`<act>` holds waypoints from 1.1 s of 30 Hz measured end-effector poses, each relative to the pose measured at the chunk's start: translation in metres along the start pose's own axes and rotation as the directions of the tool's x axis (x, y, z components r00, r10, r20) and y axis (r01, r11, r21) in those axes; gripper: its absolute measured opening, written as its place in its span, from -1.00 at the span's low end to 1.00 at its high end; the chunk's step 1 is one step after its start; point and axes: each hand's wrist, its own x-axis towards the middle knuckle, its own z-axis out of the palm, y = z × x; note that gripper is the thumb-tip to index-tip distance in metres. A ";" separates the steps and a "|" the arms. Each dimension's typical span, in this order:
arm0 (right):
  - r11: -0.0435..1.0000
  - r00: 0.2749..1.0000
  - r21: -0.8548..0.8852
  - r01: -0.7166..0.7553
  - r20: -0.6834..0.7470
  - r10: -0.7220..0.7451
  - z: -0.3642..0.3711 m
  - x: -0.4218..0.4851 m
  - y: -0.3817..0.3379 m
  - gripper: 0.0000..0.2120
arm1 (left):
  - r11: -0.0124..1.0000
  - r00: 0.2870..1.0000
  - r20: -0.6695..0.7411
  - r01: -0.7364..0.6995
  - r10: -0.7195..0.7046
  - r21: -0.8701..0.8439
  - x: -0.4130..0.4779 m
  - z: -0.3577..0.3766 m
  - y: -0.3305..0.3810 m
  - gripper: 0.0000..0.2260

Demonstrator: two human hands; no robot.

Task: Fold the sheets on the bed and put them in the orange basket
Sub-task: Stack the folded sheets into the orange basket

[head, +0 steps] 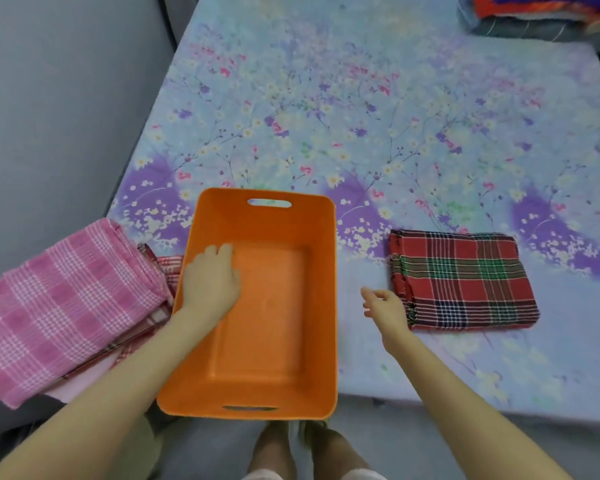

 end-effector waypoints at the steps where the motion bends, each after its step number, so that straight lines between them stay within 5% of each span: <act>1: 0.990 0.994 0.098 -0.100 -0.038 0.105 -0.011 0.008 0.011 -0.53 | 0.998 0.999 0.012 -0.037 0.038 -0.043 0.005 0.001 0.014 -0.70; 6: 0.714 0.863 0.540 -0.446 0.047 0.503 -0.051 0.042 0.067 -0.47 | 0.942 0.964 -0.003 -0.262 0.267 -0.208 0.020 0.020 0.084 -0.72; 10: 0.466 0.811 0.770 -0.436 0.112 0.575 -0.063 0.089 0.094 -0.39 | 0.894 0.922 -0.053 -0.385 0.383 -0.228 0.036 0.042 0.119 -0.65; 14: 0.272 0.813 0.872 -0.406 0.210 0.542 -0.066 0.138 0.107 -0.63 | 0.888 0.917 -0.069 -0.397 0.392 -0.231 0.046 0.064 0.140 -0.72; 17: 0.231 0.786 0.891 -0.390 0.191 0.588 -0.064 0.158 0.105 -0.86 | 0.895 0.926 -0.108 -0.377 0.361 -0.238 0.049 0.071 0.153 -0.80; 22: 0.306 0.788 0.923 -0.235 -0.004 0.616 -0.083 0.151 0.083 -0.83 | 0.885 0.916 -0.135 -0.401 0.379 -0.237 0.053 0.053 0.168 -0.80; 24: 0.363 0.702 0.915 -0.174 -0.143 0.698 -0.104 0.139 0.071 -0.84 | 0.880 0.913 -0.116 -0.408 0.391 -0.242 0.055 0.045 0.174 -0.79; 26: 0.538 0.607 0.827 -0.164 -0.345 0.716 -0.135 0.120 0.052 -0.74 | 0.867 0.897 -0.109 -0.442 0.428 -0.231 0.058 0.031 0.184 -0.80; 29: 0.894 0.607 0.397 -0.207 -0.664 0.436 -0.176 0.091 0.018 -0.67 | 0.835 0.862 -0.123 -0.507 0.492 -0.216 0.063 0.009 0.203 -0.86; 33: 0.975 0.685 -0.206 -0.086 -0.723 -0.092 -0.228 0.050 -0.033 -0.78 | 0.745 0.760 -0.129 -0.650 0.637 -0.151 0.065 -0.023 0.235 -0.85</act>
